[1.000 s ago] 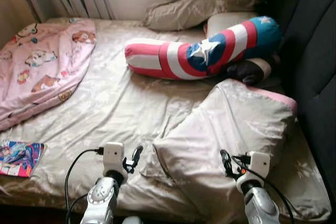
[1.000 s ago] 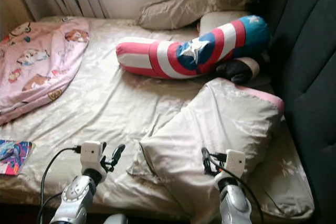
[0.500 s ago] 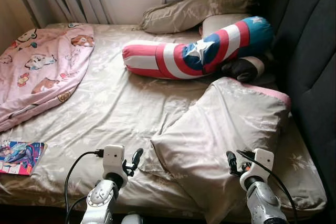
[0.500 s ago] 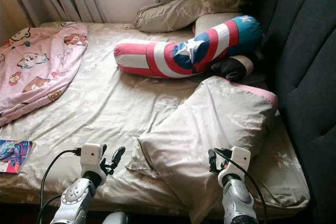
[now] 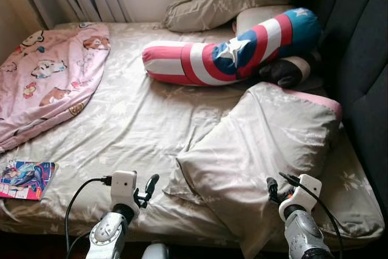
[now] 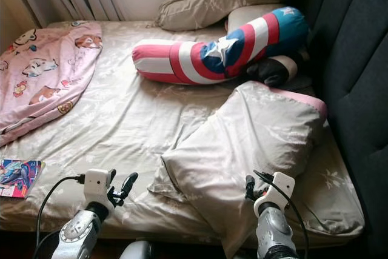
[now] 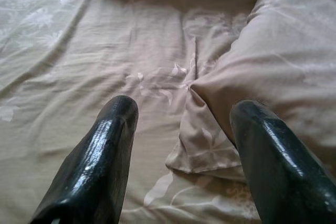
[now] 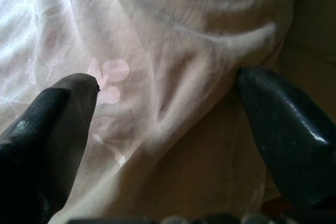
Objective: Clean up the room
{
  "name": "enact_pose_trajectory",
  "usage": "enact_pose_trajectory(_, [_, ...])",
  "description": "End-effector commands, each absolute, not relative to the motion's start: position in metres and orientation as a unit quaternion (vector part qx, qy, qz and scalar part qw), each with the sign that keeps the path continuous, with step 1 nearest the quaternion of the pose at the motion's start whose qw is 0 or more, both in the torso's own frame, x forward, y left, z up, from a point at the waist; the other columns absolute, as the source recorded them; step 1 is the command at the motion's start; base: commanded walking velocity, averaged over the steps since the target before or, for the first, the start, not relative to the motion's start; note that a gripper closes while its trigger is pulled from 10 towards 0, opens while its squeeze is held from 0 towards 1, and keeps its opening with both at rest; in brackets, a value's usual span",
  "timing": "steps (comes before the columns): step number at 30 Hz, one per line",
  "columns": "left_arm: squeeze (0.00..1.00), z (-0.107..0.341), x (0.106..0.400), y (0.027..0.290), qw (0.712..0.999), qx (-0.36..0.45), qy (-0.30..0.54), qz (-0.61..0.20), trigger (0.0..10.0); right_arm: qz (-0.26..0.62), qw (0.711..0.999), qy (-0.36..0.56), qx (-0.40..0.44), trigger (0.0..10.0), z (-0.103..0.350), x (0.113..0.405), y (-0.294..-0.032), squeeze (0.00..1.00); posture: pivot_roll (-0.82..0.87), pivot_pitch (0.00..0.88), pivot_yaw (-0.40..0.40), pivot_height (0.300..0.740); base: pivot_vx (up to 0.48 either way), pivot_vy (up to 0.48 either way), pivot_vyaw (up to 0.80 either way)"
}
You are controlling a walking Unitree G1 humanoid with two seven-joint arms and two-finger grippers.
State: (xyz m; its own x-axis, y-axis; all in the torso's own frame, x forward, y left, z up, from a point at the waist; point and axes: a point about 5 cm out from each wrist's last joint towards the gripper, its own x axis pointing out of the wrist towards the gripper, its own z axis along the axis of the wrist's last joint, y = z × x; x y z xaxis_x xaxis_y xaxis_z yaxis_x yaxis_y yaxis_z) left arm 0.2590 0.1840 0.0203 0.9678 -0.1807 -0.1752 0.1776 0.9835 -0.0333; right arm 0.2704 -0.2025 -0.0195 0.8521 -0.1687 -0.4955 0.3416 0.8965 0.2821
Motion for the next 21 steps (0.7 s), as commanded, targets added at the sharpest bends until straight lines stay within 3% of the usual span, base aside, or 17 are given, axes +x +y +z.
enact_pose_trajectory(1, [0.0,0.02,0.254,0.188,0.991,-0.004,0.098,-0.094,10.0,-0.137,0.939,0.25,0.193,10.0,-0.024,0.267,-0.198,0.0,0.11,0.162,0.078,0.662,0.0,0.0,0.0])
enact_pose_trajectory(21, [0.0,0.021,0.228,0.2,0.987,0.018,0.122,-0.106,10.0,-0.13,0.903,0.356,0.201,10.0,-0.059,0.228,-0.181,0.0,0.14,0.218,0.118,0.662,0.0,0.0,0.0])
